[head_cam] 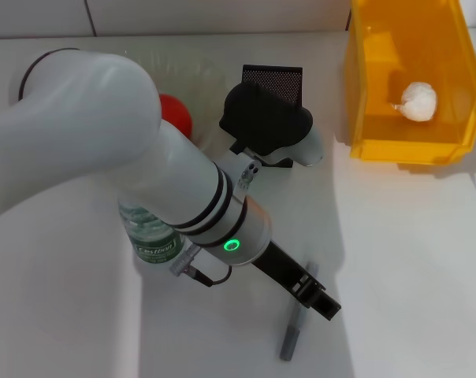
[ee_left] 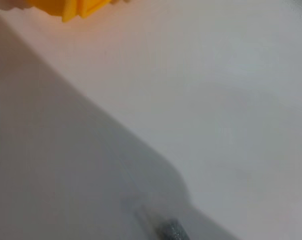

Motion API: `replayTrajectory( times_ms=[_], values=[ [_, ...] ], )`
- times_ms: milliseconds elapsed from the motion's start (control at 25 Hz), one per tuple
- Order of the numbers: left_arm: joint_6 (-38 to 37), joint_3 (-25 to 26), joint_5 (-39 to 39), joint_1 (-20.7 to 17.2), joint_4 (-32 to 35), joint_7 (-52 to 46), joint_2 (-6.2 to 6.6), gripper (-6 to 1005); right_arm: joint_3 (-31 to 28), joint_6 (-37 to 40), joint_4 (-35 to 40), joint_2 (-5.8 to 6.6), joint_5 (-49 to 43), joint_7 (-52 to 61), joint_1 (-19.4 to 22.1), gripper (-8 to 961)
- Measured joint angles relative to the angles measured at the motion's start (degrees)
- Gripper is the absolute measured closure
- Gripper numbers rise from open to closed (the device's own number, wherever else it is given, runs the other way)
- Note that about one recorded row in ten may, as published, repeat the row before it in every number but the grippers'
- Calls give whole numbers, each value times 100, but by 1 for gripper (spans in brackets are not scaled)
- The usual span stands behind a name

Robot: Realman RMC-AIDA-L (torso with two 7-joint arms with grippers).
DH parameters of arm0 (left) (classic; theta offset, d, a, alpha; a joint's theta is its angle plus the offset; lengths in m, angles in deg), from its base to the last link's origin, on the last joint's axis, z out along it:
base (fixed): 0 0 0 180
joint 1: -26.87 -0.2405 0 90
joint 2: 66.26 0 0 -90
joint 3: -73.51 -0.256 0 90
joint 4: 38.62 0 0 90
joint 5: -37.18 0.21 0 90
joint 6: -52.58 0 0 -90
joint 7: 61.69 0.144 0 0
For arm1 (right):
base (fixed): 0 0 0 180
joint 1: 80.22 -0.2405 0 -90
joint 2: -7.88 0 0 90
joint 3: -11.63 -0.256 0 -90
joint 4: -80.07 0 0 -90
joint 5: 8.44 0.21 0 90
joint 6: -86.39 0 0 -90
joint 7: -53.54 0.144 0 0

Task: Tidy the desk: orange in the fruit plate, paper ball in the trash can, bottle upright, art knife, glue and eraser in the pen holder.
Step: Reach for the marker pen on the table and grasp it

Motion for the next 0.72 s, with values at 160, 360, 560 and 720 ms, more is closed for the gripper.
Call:
replayTrajectory(
  times_ms=[160,360,560,720],
  values=[
    [10,-5,21,-1,0,0,0,285,0,1,0,-7,0,0,-5,342],
    [12,-54,59,-1,-1,0,0,288,0,2,0,-9,0,0,-18,342],
    [25,-85,144,-8,-1,5,0,340,0,-18,0,-19,0,0,-41,342],
    [-50,-86,526,-8,168,22,0,414,-1,-99,0,-39,0,-6,-44,342]
  ],
)
